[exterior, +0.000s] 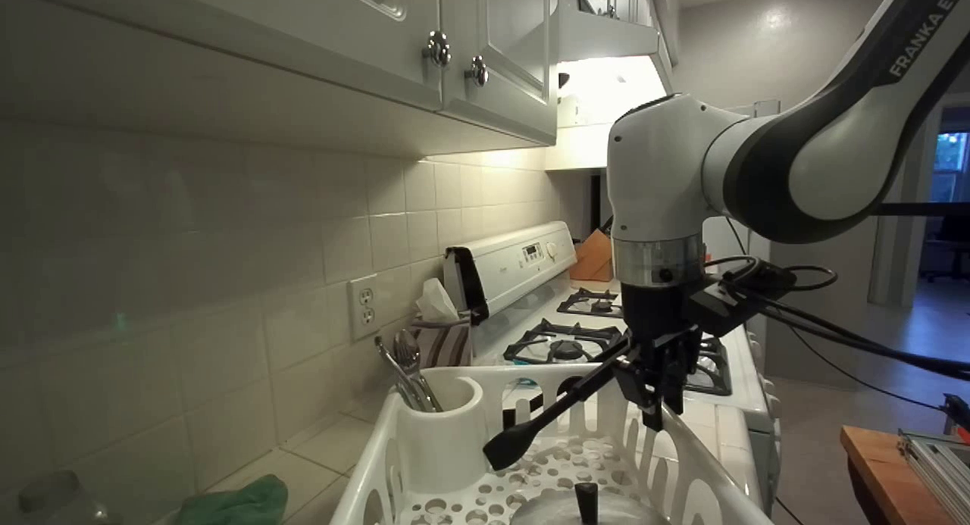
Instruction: Turn the plate rack around partially
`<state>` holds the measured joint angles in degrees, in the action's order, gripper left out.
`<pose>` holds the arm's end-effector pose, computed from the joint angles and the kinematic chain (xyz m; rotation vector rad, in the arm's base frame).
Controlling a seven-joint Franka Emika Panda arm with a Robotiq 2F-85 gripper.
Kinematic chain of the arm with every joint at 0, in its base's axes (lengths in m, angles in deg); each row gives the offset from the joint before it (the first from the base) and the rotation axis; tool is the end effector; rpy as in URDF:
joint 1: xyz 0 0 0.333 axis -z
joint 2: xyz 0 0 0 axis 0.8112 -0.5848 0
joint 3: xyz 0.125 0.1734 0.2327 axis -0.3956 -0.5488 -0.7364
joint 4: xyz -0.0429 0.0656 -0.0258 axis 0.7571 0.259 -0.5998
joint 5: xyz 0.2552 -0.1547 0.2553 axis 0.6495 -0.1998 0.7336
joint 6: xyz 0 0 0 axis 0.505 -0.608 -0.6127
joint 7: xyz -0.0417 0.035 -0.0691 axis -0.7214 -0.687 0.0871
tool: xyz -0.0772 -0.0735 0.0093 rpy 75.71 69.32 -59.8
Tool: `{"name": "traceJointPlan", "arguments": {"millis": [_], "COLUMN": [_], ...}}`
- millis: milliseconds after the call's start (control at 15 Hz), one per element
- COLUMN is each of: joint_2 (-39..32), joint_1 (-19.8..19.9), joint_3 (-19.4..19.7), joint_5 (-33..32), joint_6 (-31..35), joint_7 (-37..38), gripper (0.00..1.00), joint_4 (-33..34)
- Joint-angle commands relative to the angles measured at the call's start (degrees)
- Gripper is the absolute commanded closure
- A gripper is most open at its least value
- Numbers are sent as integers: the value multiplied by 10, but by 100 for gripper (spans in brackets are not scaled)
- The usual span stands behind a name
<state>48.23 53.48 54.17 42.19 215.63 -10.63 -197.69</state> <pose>0.4112 0.0643 0.2723 2.8903 -0.7541 -0.0076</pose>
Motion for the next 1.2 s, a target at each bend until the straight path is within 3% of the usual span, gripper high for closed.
{"name": "traceJointPlan", "arguments": {"millis": [0, 400, 1133], "joint_2": [-27, -57, -112], "joint_1": [10, 11, -4], "joint_3": [18, 44, 80], "joint_5": [-61, -107, -236], "joint_6": [3, 23, 35], "joint_7": [-18, -99, -87], "gripper": [85, 92, 94], "joint_4": [24, 56, 162]}}
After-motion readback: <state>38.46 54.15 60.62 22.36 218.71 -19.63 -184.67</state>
